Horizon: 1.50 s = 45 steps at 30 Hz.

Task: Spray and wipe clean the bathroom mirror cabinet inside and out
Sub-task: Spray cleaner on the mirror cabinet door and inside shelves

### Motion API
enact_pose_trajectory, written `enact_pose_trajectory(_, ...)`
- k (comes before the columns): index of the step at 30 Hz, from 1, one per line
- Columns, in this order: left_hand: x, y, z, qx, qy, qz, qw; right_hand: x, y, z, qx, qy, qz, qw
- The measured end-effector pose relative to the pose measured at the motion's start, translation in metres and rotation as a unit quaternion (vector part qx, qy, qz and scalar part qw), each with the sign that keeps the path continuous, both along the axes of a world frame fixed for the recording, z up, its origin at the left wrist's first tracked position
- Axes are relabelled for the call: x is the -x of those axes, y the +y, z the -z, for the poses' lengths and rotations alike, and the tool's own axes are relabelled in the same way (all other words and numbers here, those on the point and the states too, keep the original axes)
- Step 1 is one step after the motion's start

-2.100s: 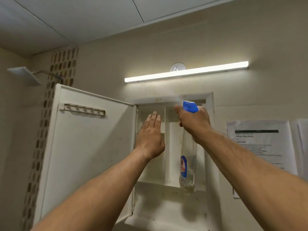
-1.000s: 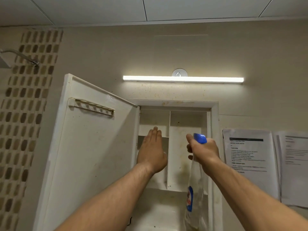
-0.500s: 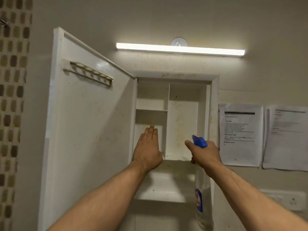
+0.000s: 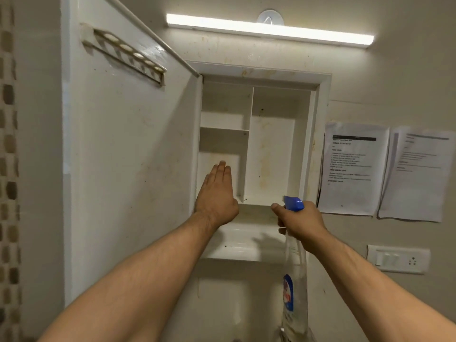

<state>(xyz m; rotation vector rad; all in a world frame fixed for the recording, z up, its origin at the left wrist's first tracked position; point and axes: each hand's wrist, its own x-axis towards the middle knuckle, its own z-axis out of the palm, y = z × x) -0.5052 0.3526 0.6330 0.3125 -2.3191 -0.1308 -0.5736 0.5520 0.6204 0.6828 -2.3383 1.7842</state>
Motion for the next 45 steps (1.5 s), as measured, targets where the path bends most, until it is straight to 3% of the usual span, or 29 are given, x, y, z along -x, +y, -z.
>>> enact_pose_trajectory(7,-0.013,-0.023,-0.005,-0.027,0.01,-0.042,0.999,-0.035,-0.039,-0.068,-0.02,0.127,-0.076,0.989)
enact_pose_trajectory(23,-0.023,-0.03,-0.009,-0.022,-0.001,-0.029,0.999,-0.035,-0.064,-0.041,-0.158,0.08,-0.047,0.983)
enact_pose_trajectory(27,-0.026,-0.03,-0.023,-0.003,0.012,-0.023,1.0,-0.032,-0.06,-0.077,-0.066,0.07,-0.086,0.992)
enact_pose_trajectory(30,-0.028,-0.029,-0.044,0.006,0.045,-0.01,0.999,-0.032,-0.068,-0.129,0.016,0.127,-0.106,0.986)
enact_pose_trajectory(34,-0.034,-0.031,-0.072,0.026,0.087,-0.001,0.996,-0.028,-0.092,-0.179,0.051,0.158,-0.087,0.982)
enact_pose_trajectory(41,-0.047,-0.042,-0.076,0.03,0.109,-0.007,0.994,-0.017,-0.114,-0.182,0.017,0.149,-0.024,0.988)
enact_pose_trajectory(45,-0.048,-0.042,-0.071,0.032,0.108,0.002,0.994,-0.022,-0.11,-0.16,0.069,0.113,-0.037,0.991)
